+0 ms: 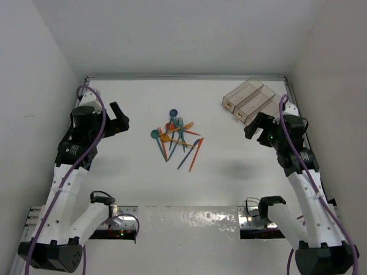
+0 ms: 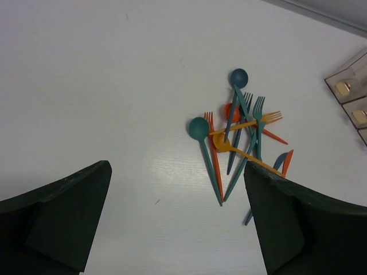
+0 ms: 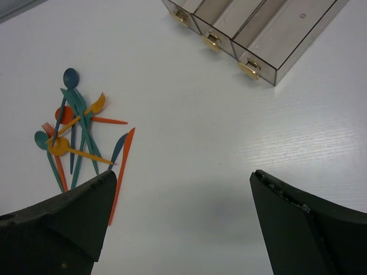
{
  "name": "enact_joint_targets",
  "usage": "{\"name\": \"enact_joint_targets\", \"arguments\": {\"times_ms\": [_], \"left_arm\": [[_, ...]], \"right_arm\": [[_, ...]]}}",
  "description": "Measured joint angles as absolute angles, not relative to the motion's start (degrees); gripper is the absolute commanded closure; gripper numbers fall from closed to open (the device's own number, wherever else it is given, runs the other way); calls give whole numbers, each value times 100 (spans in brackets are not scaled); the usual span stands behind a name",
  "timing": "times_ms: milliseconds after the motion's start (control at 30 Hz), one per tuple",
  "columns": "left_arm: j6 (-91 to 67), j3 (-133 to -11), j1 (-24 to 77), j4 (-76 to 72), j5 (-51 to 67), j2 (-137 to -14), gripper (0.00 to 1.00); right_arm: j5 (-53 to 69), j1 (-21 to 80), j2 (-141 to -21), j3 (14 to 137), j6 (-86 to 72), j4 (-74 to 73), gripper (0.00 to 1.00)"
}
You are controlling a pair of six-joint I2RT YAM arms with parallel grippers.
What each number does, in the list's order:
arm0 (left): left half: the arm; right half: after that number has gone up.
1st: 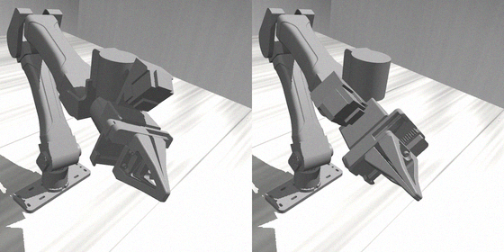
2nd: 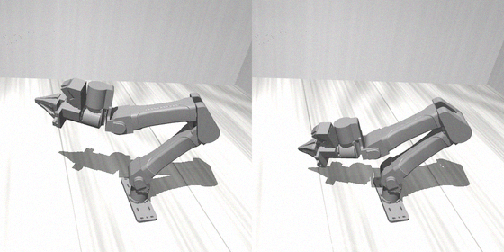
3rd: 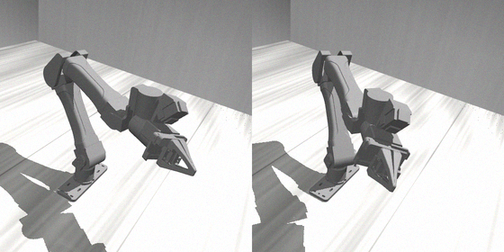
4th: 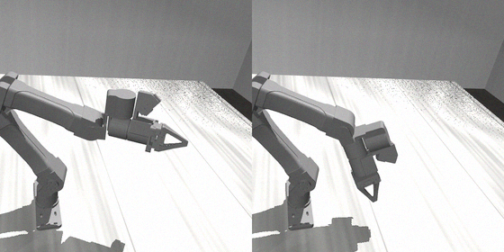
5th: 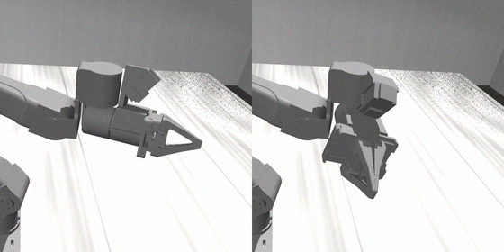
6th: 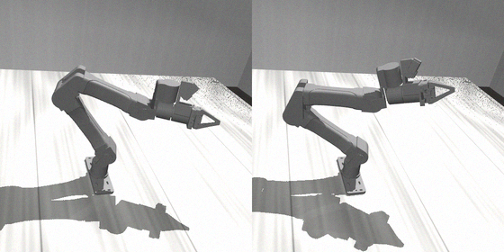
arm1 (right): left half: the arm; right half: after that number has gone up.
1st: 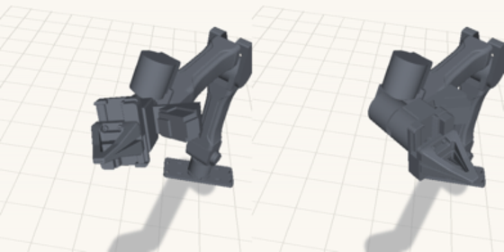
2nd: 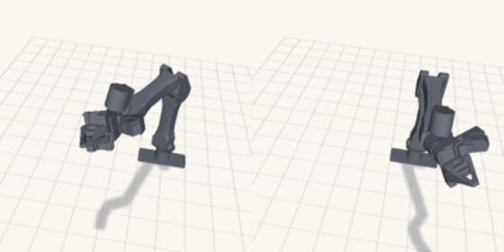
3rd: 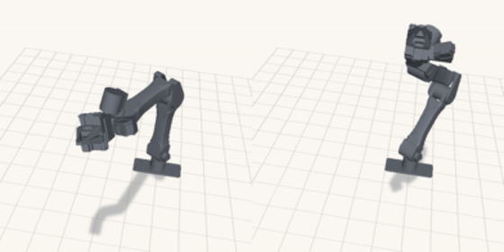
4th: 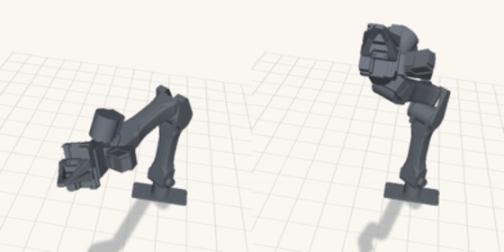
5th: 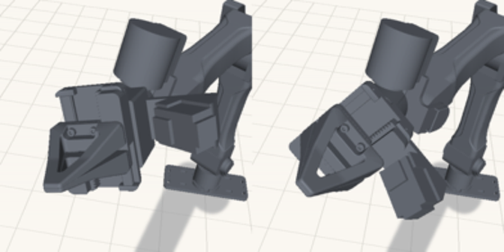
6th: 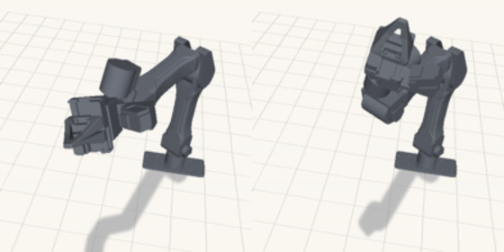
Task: Sort the eating utensils into containers
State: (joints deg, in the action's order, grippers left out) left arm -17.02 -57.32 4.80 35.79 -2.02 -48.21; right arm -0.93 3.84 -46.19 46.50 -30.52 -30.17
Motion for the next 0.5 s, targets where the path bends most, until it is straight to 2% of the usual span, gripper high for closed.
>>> {"name": "enact_joint_targets", "arguments": {"times_ms": [233,333,367,500], "left_arm": [[-1732,-5537,480,3583,-102,-4821,1],[-1772,-5516,480,3568,-93,-4827,1],[-1789,-5494,480,3540,-86,-4834,1],[-1872,-5301,480,3426,-8,-4917,1]], "right_arm": [[180,384,-4633,4650,-3039,-3006,4],[390,384,-4722,4637,-2932,-2952,18],[486,390,-4779,4637,-2884,-2926,25],[523,832,-5282,4737,-2582,-2893,39]]}}
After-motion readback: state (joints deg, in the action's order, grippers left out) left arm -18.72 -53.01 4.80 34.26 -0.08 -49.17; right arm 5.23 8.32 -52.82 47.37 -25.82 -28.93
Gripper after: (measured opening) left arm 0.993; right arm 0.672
